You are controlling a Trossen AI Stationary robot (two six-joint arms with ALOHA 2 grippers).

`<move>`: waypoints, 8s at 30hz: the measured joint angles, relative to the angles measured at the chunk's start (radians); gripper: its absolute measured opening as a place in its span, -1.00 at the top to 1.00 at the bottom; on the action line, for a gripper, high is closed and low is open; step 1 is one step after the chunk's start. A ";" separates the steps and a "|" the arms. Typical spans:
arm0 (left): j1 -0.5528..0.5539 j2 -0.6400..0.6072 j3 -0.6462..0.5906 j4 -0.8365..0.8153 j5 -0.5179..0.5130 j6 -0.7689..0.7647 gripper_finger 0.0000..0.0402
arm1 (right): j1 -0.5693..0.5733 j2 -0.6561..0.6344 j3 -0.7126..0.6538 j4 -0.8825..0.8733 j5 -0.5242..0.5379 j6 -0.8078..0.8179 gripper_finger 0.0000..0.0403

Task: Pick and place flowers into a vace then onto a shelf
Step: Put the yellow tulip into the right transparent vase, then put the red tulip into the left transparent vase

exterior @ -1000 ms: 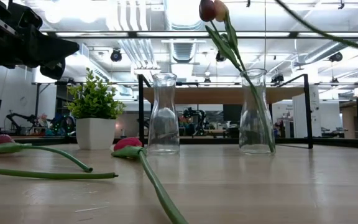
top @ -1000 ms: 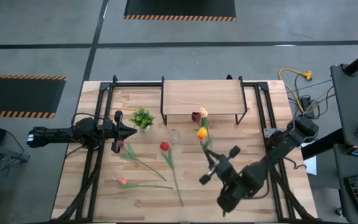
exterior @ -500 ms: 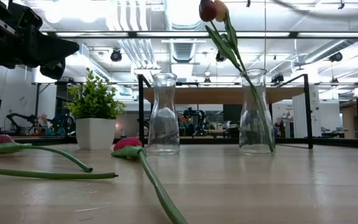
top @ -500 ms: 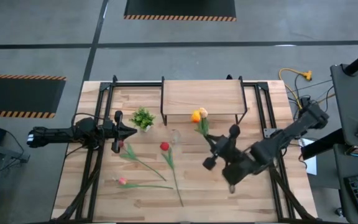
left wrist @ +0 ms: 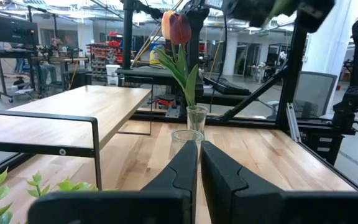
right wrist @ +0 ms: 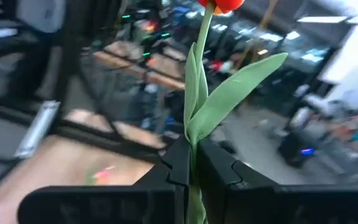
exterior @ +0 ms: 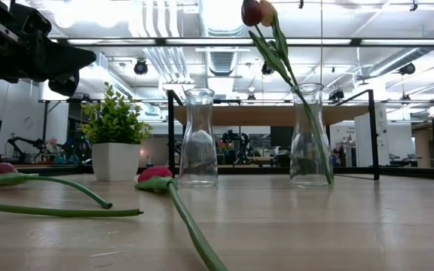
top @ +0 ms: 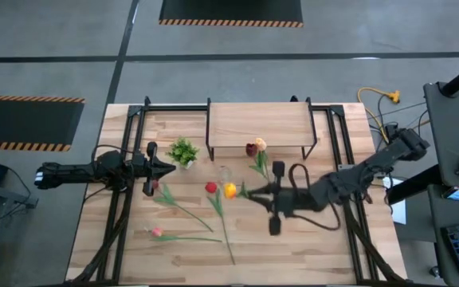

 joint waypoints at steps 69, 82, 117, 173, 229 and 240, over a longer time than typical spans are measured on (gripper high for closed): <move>0.000 0.000 0.000 0.000 0.000 0.000 0.98 | -0.212 -0.006 -0.758 0.900 -0.003 0.092 0.11; 0.000 0.000 0.000 0.000 0.000 0.000 0.98 | -0.177 -0.466 -0.714 0.152 -0.125 0.364 -0.29; 0.000 0.000 0.000 0.009 0.000 0.076 0.98 | -0.176 -1.401 -1.031 -0.267 -0.461 0.386 -0.09; -0.244 1.152 1.115 -0.880 -0.322 -0.923 0.04 | -0.176 -1.390 -1.091 -0.226 -0.228 0.259 -0.09; -0.405 1.998 1.384 -0.872 -0.425 -1.462 0.06 | -0.176 -1.390 -1.076 -0.217 -0.119 0.230 -0.09; -0.396 1.987 1.379 -0.877 -0.382 -1.402 0.62 | -0.176 -1.390 -1.076 -0.218 -0.119 0.212 -0.09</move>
